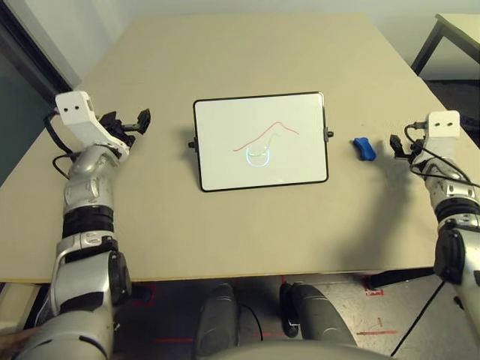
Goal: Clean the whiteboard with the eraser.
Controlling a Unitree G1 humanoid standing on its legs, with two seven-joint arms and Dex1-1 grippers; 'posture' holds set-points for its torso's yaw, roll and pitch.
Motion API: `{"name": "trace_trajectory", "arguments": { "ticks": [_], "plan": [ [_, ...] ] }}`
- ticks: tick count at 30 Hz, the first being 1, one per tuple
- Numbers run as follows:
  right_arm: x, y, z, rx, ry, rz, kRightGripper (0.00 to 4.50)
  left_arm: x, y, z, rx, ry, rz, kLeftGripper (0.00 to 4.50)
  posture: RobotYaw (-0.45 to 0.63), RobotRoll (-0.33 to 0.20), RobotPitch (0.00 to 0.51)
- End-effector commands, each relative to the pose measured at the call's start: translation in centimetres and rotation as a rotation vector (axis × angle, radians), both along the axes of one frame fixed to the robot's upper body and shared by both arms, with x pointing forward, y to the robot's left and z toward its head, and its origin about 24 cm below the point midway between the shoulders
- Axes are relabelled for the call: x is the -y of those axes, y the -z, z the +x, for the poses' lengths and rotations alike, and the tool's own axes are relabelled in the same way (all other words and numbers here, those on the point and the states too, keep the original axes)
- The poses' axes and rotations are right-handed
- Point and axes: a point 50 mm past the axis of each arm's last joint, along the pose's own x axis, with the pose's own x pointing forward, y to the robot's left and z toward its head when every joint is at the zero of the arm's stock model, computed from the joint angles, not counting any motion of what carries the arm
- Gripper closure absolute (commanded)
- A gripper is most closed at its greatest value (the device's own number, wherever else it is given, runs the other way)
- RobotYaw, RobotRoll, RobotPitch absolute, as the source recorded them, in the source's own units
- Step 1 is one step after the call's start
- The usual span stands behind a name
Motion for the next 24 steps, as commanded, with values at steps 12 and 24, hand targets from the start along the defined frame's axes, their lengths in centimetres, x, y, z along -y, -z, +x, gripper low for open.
{"name": "trace_trajectory", "arguments": {
  "ticks": [12,24],
  "plan": [
    [-5.2,1.1,-0.2,-0.188,-0.198,0.023,0.01,8.8,-1.1,-0.3,-0.153,0.556,0.158,0.00,-0.07,0.000,0.059],
    [-6.2,2.5,-1.0,-0.286,-0.201,0.032,0.01,12.9,0.7,-0.3,-0.233,0.748,0.215,0.00,-0.06,0.000,0.057]
  ]
}}
